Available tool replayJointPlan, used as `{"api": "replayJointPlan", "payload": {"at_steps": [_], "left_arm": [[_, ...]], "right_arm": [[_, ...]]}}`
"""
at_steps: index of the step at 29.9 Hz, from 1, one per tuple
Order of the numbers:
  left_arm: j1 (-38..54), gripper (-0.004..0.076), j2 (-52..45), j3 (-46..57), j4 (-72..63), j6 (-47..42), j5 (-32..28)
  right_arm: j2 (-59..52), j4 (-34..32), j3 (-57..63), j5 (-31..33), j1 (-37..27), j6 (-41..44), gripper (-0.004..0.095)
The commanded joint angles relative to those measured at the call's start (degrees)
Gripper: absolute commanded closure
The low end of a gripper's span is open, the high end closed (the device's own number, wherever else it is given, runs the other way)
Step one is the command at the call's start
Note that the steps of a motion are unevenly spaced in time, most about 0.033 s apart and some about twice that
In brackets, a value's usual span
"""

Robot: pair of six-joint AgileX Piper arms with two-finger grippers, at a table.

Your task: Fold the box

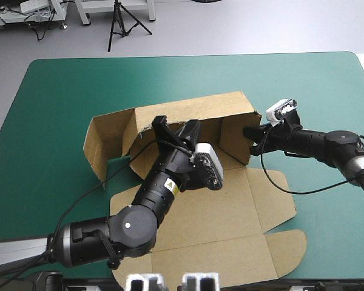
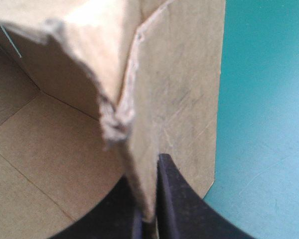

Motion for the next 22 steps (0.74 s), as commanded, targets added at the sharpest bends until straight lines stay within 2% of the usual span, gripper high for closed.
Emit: {"api": "replayJointPlan", "payload": {"at_steps": [1, 8, 11, 14, 18, 22], "left_arm": [[3.2, 0.0729, -4.17, -2.92, 3.82, -3.33, 1.48], [15.76, 0.0729, -10.09, -5.23, -2.69, -5.68, -5.67], [22.03, 0.0729, -11.75, -5.52, -6.58, -5.68, -6.36], [28.34, 0.0729, -12.79, -5.53, -11.69, -4.98, -6.99], [37.76, 0.0728, -13.31, -5.53, -20.68, -4.41, -11.87], [48.1, 0.0728, -13.2, -5.53, -34.23, 2.04, -16.96]], "right_arm": [[-2.38, -0.3, -1.07, 0.98, 0.09, 1.61, 0.0906], [-5.96, -3.51, -1.18, -1.92, 0.09, 5.5, 0.0906], [-7.35, -5.92, -1.18, -2.32, 0.09, 7.95, 0.0906], [-9.06, -8.02, -1.18, -2.86, 0.09, 10.55, 0.0906], [-12.65, -10.61, -1.26, -4.29, 0.09, 14.46, 0.0906], [-16.69, -18.9, -2.34, -5.55, 0.09, 23.48, 0.0906]]}}
